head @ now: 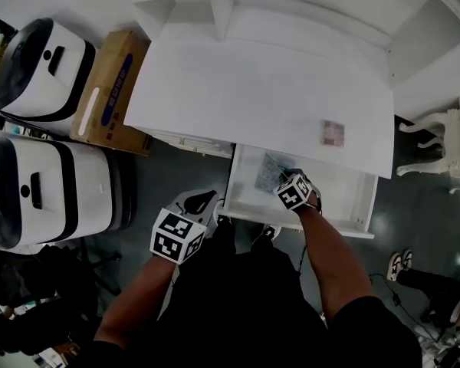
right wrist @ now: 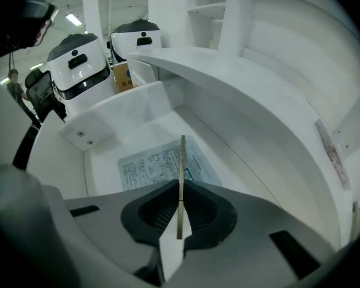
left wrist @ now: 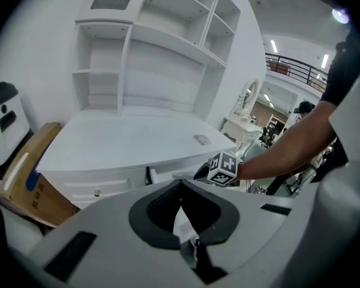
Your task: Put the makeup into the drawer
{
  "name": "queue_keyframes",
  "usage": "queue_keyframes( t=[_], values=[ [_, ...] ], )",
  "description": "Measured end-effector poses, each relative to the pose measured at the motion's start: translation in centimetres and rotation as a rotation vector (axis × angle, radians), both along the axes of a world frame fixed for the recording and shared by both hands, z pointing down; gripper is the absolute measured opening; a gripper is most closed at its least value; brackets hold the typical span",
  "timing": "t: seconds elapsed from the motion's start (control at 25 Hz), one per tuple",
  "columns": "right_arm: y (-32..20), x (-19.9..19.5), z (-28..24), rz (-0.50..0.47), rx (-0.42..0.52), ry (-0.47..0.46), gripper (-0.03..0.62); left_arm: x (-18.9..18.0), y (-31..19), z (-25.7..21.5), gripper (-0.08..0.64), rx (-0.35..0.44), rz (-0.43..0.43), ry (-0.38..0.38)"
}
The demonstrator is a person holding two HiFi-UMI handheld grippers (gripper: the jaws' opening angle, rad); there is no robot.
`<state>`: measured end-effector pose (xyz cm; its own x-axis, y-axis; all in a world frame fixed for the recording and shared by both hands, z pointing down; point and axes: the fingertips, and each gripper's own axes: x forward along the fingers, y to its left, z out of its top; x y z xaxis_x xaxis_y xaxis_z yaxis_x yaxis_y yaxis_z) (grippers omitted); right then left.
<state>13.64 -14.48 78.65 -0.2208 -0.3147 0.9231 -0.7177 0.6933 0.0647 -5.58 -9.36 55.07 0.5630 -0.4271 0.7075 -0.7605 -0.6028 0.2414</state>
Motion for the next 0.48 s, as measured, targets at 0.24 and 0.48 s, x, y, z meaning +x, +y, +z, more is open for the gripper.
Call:
queue_keyframes(
  t=[0.24,0.48],
  values=[
    [-0.3,0.8,1.6,0.017,-0.03,0.054,0.045,-2.6,-0.1,0.0,0.005,0.017,-0.025,-0.035],
    [0.0,1.0,2.1,0.039,-0.059,0.05,0.046,-3.0,0.0,0.2,0.005,0.013,-0.032,-0.018]
  ],
)
